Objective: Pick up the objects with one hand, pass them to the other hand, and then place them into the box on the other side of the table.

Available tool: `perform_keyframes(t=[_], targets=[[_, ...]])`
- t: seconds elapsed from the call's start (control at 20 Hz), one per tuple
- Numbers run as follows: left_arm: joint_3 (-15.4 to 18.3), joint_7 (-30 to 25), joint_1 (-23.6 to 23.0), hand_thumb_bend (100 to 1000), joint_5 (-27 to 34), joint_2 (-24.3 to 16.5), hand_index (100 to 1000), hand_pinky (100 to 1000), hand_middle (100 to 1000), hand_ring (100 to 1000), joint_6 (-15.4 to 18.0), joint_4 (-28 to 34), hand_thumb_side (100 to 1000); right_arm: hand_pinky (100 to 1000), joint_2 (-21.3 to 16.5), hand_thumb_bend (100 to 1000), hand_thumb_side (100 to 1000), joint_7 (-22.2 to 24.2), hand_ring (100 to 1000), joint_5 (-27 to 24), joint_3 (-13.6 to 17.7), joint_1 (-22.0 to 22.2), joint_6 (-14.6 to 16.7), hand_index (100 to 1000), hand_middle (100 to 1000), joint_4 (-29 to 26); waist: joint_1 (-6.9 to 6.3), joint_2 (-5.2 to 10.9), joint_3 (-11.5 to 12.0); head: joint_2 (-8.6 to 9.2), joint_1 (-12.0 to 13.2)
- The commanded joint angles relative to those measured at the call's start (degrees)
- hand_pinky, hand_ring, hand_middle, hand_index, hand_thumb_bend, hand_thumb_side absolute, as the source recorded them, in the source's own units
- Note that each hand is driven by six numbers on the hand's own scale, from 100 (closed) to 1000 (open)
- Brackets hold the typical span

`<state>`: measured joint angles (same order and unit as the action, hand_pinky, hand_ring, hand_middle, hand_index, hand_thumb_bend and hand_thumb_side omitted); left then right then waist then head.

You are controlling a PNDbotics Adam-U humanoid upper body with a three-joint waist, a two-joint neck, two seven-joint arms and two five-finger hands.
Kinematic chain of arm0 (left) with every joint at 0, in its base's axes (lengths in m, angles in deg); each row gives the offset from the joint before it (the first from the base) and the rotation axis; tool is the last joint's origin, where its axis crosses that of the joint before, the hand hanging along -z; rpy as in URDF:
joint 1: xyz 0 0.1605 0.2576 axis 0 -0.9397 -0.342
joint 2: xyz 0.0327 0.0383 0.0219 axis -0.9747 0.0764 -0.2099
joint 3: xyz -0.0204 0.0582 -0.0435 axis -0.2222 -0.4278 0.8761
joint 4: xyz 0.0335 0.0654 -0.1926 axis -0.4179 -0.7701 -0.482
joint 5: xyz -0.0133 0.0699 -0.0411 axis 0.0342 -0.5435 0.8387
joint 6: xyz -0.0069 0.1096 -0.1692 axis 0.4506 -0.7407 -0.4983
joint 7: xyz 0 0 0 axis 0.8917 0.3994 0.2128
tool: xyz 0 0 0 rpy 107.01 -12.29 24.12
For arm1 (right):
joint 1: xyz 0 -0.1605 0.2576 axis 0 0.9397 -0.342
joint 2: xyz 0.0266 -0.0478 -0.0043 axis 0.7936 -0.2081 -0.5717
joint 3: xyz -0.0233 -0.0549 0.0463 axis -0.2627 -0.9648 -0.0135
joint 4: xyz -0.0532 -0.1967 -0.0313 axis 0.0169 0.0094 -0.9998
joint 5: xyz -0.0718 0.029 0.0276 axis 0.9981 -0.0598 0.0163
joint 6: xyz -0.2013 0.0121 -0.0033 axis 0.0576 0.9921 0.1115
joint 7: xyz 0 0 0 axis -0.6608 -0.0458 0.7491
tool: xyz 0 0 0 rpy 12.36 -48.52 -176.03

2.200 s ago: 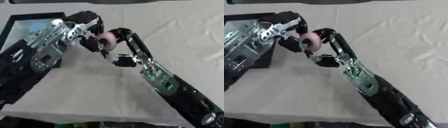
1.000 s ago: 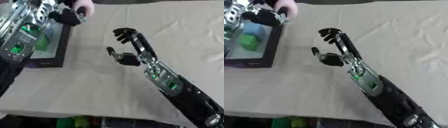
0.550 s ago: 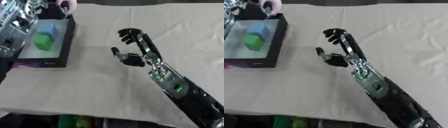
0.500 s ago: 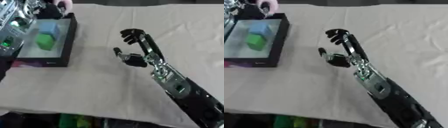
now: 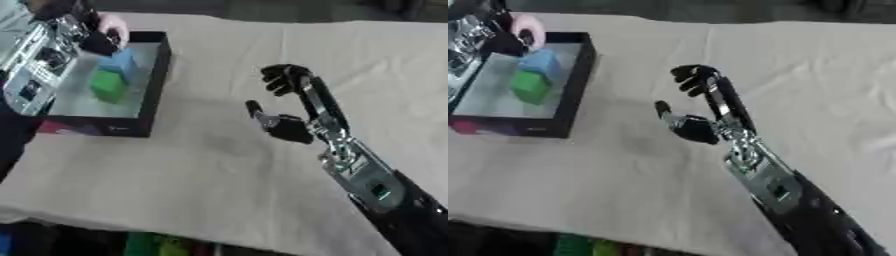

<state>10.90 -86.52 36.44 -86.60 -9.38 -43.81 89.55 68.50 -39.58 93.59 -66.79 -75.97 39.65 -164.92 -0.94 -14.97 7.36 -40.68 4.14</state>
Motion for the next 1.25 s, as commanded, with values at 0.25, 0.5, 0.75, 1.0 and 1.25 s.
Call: perform_keyframes(t=[0.25, 0.5, 0.75, 1.0, 1.25], targets=[[1.8, 3.26, 0.66, 466, 0.78, -0.26, 851, 821, 718, 819, 1.28, -7.77, 489, 642, -1.07, 337, 159, -1.08, 651, -0.9, 0.74, -1.04, 0.03, 747, 633, -2.46, -0.09, 1.09, -0.12, 0.33, 0.33], [2.42, 2.6, 0.22, 579, 1.27, -0.3, 861, 823, 728, 826, 0.99, -8.16, 617, 642, -1.39, 336, 159, -1.57, 650, -1.13, 1.14, -1.14, -0.09, 747, 633, -2.85, -0.1, 1.12, -0.14, 0.06, 0.01], [4.83, 5.22, 0.02, 100, 3.8, -0.4, 821, 721, 744, 777, 3.12, -3.6, 576, 640, -1.77, 314, 167, -1.93, 650, -1.73, 1.76, -1.07, -0.2, 746, 633, -3.62, -0.1, 1.2, -0.19, -0.14, -0.36], [10.79, 9.75, -0.14, 100, 8.31, 2.15, 794, 669, 753, 774, 7.62, 3.76, 655, 640, -3.19, 141, 271, -3.17, 668, -4.84, 4.33, -0.69, -2.44, 755, 654, -5.41, 0.22, 1.31, -0.44, -0.5, -0.69], [13.21, 14.5, -3.72, 100, 13.06, 5.82, 802, 682, 745, 775, 12.37, 11.5, 671, 638, -5.9, 138, 268, -2.23, 681, -9.54, 7.46, 0.26, -7.07, 764, 670, -9.2, 0.63, 1.25, -0.98, -0.39, -0.93]])
